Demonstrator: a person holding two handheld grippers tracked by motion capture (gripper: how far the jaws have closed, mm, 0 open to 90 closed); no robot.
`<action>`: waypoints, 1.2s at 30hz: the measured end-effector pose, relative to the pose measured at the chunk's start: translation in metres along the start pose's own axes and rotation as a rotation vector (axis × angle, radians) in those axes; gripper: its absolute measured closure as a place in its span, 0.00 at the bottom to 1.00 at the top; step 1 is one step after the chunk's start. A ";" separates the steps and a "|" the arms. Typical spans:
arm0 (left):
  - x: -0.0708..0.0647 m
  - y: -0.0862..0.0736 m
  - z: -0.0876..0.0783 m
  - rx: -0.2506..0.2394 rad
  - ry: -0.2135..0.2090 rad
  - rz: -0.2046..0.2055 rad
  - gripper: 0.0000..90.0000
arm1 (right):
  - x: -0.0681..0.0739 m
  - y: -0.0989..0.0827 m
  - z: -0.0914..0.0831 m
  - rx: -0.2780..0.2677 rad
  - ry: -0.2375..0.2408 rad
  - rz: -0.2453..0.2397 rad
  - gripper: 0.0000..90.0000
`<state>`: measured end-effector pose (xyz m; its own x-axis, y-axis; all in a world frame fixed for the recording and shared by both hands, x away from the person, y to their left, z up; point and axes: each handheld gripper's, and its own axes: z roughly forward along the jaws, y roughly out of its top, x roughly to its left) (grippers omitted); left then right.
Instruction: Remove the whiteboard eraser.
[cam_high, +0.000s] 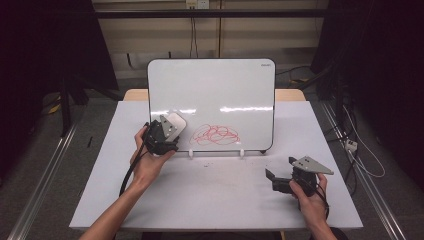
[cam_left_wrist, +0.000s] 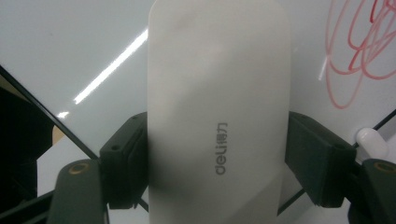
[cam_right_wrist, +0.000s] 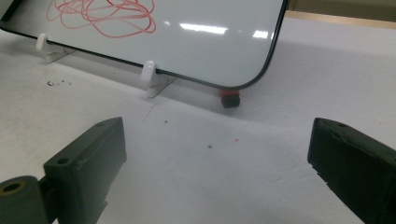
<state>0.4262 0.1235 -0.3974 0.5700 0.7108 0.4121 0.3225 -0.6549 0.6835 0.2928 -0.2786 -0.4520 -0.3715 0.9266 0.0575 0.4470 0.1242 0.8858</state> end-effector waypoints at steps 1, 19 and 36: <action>0.000 0.000 0.000 0.005 -0.001 0.004 0.32 | 0.000 0.000 0.000 -0.001 0.000 -0.002 0.05; 0.004 0.000 0.002 -0.001 -0.027 -0.012 0.34 | 0.001 0.000 -0.001 0.000 -0.005 -0.003 0.05; 0.021 -0.004 -0.003 -0.016 -0.163 -0.102 0.34 | 0.001 0.000 0.001 0.004 0.002 -0.001 0.05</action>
<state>0.4348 0.1419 -0.3896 0.6505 0.7214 0.2376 0.3736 -0.5763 0.7269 0.2934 -0.2770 -0.4521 -0.3738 0.9257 0.0572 0.4501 0.1272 0.8838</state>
